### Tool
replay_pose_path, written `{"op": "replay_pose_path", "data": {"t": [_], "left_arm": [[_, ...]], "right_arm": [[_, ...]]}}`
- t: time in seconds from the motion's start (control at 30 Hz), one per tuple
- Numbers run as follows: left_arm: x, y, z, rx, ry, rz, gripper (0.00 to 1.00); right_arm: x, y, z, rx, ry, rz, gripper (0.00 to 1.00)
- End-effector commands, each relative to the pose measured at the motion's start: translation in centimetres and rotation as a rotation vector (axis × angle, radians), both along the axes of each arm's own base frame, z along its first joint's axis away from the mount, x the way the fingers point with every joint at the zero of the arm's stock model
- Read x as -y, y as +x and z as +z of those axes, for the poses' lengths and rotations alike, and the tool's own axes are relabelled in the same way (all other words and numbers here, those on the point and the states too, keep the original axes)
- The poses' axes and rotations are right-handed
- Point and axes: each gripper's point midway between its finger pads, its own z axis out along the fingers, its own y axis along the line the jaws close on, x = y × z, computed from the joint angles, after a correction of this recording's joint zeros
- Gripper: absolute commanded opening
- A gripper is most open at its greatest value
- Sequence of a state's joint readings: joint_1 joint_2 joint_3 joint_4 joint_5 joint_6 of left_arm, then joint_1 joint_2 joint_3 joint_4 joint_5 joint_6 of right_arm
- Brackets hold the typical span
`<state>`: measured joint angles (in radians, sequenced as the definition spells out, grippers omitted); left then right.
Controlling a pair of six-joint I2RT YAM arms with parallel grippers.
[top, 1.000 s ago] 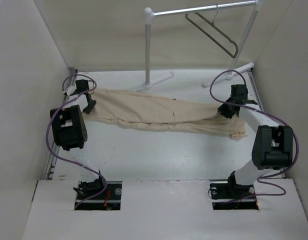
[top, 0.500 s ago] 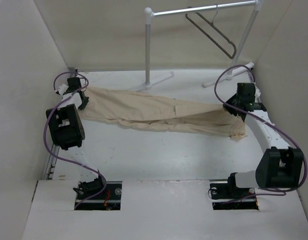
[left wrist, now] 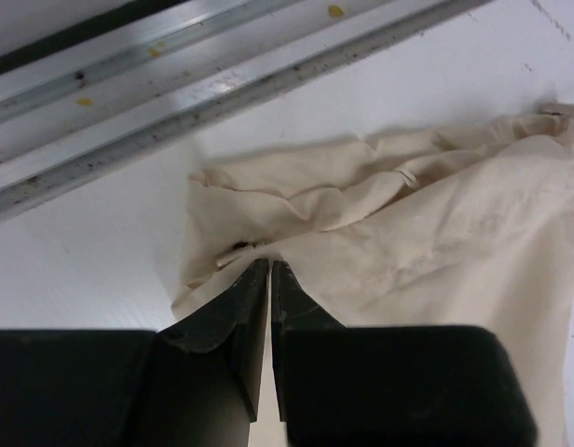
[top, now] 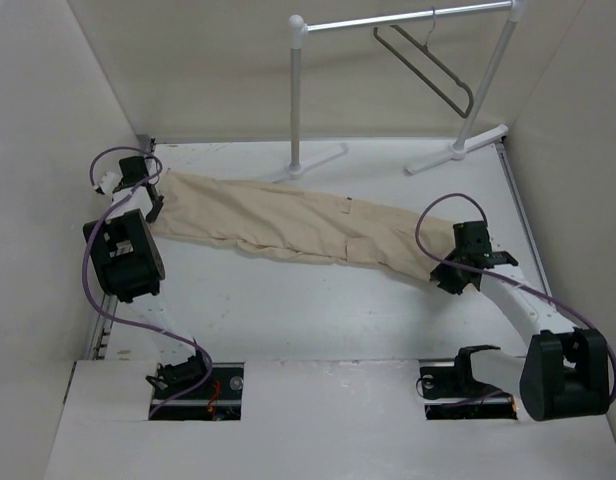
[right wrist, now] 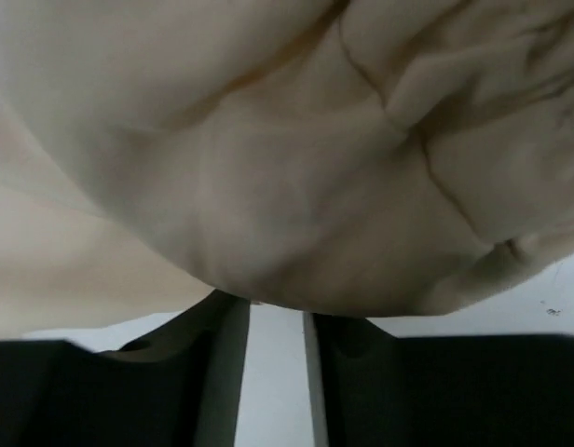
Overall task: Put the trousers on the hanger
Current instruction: Fold the trousers at the center of the board.
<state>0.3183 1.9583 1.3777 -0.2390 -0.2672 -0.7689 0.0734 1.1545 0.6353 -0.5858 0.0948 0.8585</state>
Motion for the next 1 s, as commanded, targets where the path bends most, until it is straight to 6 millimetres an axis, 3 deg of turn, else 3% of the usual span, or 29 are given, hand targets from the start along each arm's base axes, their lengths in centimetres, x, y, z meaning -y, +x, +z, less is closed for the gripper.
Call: {"op": "replay_pose_path", "data": {"t": [0.0,0.13,0.23,0.37,0.47,0.53,0.63,0.7,0.77,0.87,0.97], "left_arm": [[-2.0,0.4,5.8,0.099,0.065,0.058,0.06],[-2.0,0.3,7.8,0.134,0.08,0.058,0.15],[0.2,0.9,9.6,0.175,0.089,0.014,0.26],[7.1,2.6,11.1,0.217,0.083,-0.139,0.28],[13.3,2.9,10.8,0.213,0.076,-0.269,0.29],[15.9,2.4,10.0,0.196,0.076,-0.322,0.29],[16.1,1.3,8.2,0.155,0.09,-0.318,0.3],[14.5,0.7,6.7,0.121,0.084,-0.279,0.3],[13.0,0.7,6.0,0.111,0.083,-0.247,0.3],[11.5,1.9,6.1,0.142,0.063,-0.217,0.3],[10.1,3.2,7.1,0.188,0.055,-0.197,0.36]], "right_arm": [[0.5,2.1,3.5,0.137,-0.012,-0.037,0.37],[1.9,3.2,7.6,0.234,-0.05,-0.042,0.57],[3.5,3.9,10.0,0.289,-0.082,-0.091,0.65],[5.9,3.4,11.3,0.292,-0.123,-0.181,0.69],[7.7,1.6,11.6,0.284,-0.173,-0.248,0.7],[8.7,0.0,11.4,0.263,-0.194,-0.29,0.7],[9.8,-2.1,10.4,0.231,-0.206,-0.352,0.69],[10.6,-2.2,9.5,0.227,-0.201,-0.384,0.64],[10.7,-0.5,9.4,0.253,-0.164,-0.37,0.56],[11.1,3.1,10.8,0.34,-0.135,-0.341,0.57],[11.4,5.1,11.4,0.349,-0.142,-0.3,0.57]]}}
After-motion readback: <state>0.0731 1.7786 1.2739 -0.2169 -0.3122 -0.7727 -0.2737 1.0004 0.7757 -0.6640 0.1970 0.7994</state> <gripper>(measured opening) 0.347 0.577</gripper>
